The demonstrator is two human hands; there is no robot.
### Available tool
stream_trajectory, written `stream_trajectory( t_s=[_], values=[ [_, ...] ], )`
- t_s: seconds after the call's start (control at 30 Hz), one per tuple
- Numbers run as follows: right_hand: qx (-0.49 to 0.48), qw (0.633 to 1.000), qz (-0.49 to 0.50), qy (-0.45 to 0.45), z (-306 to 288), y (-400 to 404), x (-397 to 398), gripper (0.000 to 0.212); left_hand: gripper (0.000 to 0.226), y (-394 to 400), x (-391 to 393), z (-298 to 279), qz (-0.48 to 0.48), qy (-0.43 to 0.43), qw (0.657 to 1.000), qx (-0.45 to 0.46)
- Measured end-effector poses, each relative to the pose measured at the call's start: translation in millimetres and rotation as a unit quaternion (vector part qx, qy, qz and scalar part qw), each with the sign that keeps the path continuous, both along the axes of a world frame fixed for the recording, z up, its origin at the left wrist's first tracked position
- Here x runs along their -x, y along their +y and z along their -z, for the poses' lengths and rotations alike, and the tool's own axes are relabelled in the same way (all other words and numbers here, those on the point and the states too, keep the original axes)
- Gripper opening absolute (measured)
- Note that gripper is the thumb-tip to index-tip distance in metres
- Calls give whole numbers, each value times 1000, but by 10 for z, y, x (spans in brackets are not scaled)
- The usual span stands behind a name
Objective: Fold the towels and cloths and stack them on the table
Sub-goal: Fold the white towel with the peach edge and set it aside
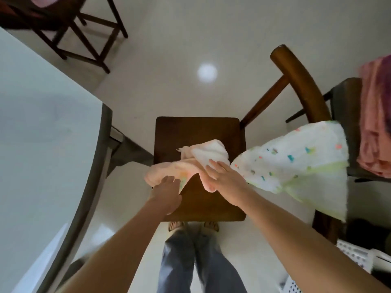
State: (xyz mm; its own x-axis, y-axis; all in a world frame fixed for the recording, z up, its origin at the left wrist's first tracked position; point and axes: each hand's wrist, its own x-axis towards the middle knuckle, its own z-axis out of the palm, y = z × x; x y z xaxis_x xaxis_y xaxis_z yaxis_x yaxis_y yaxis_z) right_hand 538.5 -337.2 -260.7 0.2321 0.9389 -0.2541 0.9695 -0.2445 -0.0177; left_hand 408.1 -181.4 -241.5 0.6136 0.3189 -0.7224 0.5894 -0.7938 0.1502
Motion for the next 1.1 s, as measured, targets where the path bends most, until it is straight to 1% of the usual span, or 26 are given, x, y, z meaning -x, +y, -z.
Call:
stream_trajectory(
  t_s=[0.07, 0.1, 0.17, 0.2, 0.27, 0.3, 0.33, 0.37, 0.4, 0.43, 0.47, 0.53, 0.57, 0.6, 0.63, 0.67, 0.73, 0.8, 0.83, 0.9, 0.93, 1.0, 1.03, 1.1],
  values=[
    [84, 992, -84, -45, 303, 74, -177, 65, 51, 72, -31, 247, -11, 7, 1000, -5],
    [126, 981, -129, -67, 461, 100, -257, 64, 52, 100, -30, 353, -11, 8, 1000, -6],
    [183, 965, -173, -71, 623, 184, -387, 63, 54, 128, -1, 508, 3, 10, 1000, -3],
    [192, 963, -182, -57, 663, 241, -434, 62, 56, 137, 20, 556, 9, 5, 1000, -1],
    [177, 969, -173, 4, 742, 360, -405, 54, 62, 196, 43, 671, 5, -6, 1000, 7],
    [172, 975, -134, 51, 691, 405, -362, 50, 66, 221, 44, 729, -5, -13, 1000, 19],
    [181, 969, -130, 109, 647, 462, -284, 48, 71, 230, 39, 766, -13, -18, 999, 41],
    [164, 964, -145, 148, 592, 508, -215, 52, 77, 228, 27, 775, -21, -24, 997, 71],
    [151, 961, -165, 161, 456, 541, -149, 55, 83, 224, 8, 753, -23, -34, 994, 103],
    [169, 955, -181, 165, 298, 588, -99, 51, 86, 226, -29, 695, -21, -49, 990, 133],
    [163, 955, -155, 196, 181, 622, -58, 45, 86, 233, -66, 631, -19, -64, 985, 159],
    [73, 970, -32, 232, -75, 691, -97, 34, 76, 286, -111, 414, -48, -72, 975, 205],
    [43, 961, 56, 269, -185, 708, -141, 19, 68, 298, -117, 312, -81, -58, 967, 235],
    [-1, 944, 110, 310, -350, 724, -163, 10, 58, 308, -96, 193, -119, -39, 958, 259],
    [-31, 937, 135, 320, -456, 734, -183, 25, 47, 317, -65, 37, -155, -29, 948, 277],
    [-47, 930, 146, 333, -598, 756, -189, 33, 36, 325, -31, -127, -182, -27, 939, 290],
    [-78, 925, 155, 338, -863, 794, -214, 36, 25, 345, 34, -459, -204, -39, 928, 308],
    [-100, 923, 162, 334, -1171, 802, -202, 42, 26, 373, 153, -844, -230, -60, 914, 329],
    [-100, 921, 179, 330, -1281, 797, -209, 46, 29, 391, 202, -1006, -237, -64, 906, 344],
    [-107, 920, 188, 326, -1473, 793, -191, 48, 39, 429, 346, -1319, -239, -77, 902, 351],
    [-99, 923, 181, 325, -1583, 796, -125, 47, 39, 464, 465, -1494, -243, -90, 907, 332],
    [-64, 935, 140, 319, -1793, 905, 69, 46, 28, 600, 770, -1858, -256, -132, 915, 281],
    [-48, 940, 130, 312, -1832, 953, 135, 46, 23, 669, 859, -1952, -256, -150, 919, 259],
    [-30, 951, 87, 295, -2000, 1168, 347, 47, 23, 861, 1158, -2204, -262, -184, 925, 205]
  ],
)
